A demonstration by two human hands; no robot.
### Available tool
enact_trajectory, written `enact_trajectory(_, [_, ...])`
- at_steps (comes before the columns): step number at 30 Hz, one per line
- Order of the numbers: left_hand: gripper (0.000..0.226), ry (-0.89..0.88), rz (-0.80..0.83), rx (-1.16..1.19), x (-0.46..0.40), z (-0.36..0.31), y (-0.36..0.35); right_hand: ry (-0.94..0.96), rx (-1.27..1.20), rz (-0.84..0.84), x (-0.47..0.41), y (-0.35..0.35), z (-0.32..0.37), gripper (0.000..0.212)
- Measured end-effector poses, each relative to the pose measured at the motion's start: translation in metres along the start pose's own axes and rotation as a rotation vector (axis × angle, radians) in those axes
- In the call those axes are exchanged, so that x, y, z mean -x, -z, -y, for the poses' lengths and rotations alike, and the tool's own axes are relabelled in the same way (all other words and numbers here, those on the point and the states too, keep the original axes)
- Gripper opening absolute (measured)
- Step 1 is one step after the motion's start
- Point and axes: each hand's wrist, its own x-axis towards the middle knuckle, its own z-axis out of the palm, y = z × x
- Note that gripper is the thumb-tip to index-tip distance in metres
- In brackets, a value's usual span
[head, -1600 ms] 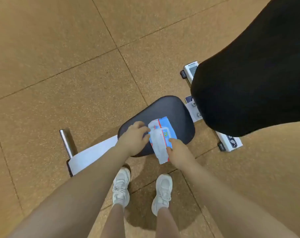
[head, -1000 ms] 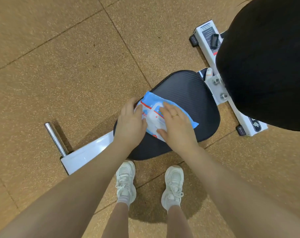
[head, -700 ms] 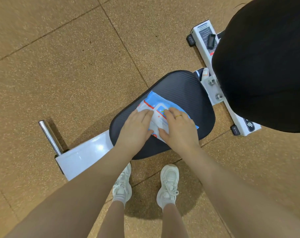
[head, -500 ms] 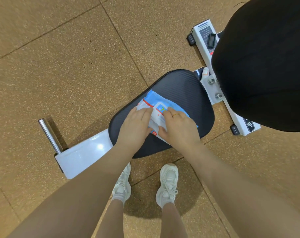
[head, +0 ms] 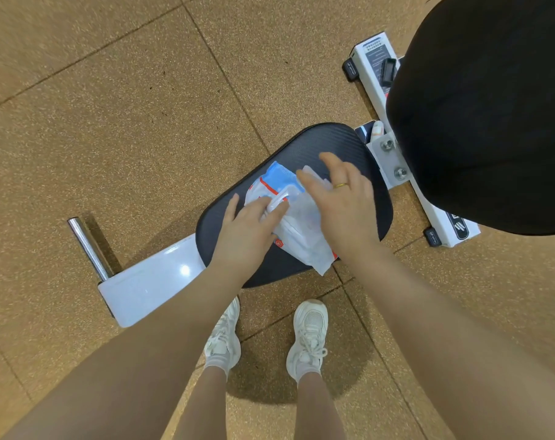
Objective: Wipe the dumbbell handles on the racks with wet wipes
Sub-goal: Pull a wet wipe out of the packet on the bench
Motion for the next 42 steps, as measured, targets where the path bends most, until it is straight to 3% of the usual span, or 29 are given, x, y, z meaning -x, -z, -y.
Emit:
enact_trajectory(2, [0.065,0.002,0.005,0.016,-0.001,0.000,0.001,0.077,-0.030,0.050,0.004,-0.003,0.003,0.023])
enact_trajectory(5, [0.065,0.011,0.019,0.030,-0.001,-0.001,0.001,-0.059,-0.169,0.141,0.008,-0.001,0.003,0.004])
enact_trajectory(8, [0.060,0.018,0.073,0.050,-0.001,-0.003,0.006,-0.261,-0.460,0.189,0.005,0.009,0.004,0.010])
enact_trajectory(14, [0.055,0.088,0.289,0.003,-0.003,-0.009,0.022,-0.694,-1.236,0.084,-0.005,0.061,0.010,0.024])
enact_trajectory(17, [0.057,0.114,0.366,-0.030,-0.005,-0.012,0.027,-0.865,-1.432,-0.003,-0.009,0.086,0.007,0.031])
enact_trajectory(21, [0.057,0.110,0.490,-0.045,-0.012,-0.017,0.037,-1.012,-1.438,-0.011,-0.011,0.107,0.003,0.031])
enact_trajectory(23, [0.057,0.131,0.495,0.012,-0.017,-0.020,0.047,-0.960,-1.248,0.050,-0.011,0.117,0.002,0.028])
enact_trajectory(26, [0.058,0.081,0.268,0.027,-0.026,-0.026,0.063,-0.826,-0.989,0.169,-0.006,0.122,-0.002,0.017])
enact_trajectory(29, [0.057,-0.242,0.083,-0.135,-0.036,-0.033,0.066,-0.862,-0.992,0.200,-0.001,0.118,-0.006,0.012])
enact_trajectory(32, [0.056,-0.449,0.147,-0.325,-0.044,-0.041,0.069,-0.922,-1.000,0.196,0.002,0.115,-0.011,0.013])
enact_trajectory(35, [0.041,-0.499,0.246,-0.356,-0.038,-0.038,0.064,-0.926,-0.962,0.225,0.009,0.115,-0.017,0.014])
enact_trajectory(38, [0.041,-0.439,0.327,-0.264,-0.024,-0.026,0.053,-0.934,-0.938,0.253,0.012,0.116,-0.021,0.016])
enact_trajectory(42, [0.060,-0.229,0.611,-0.291,-0.007,-0.020,0.043,-0.923,-0.889,0.317,0.011,0.113,-0.024,0.018])
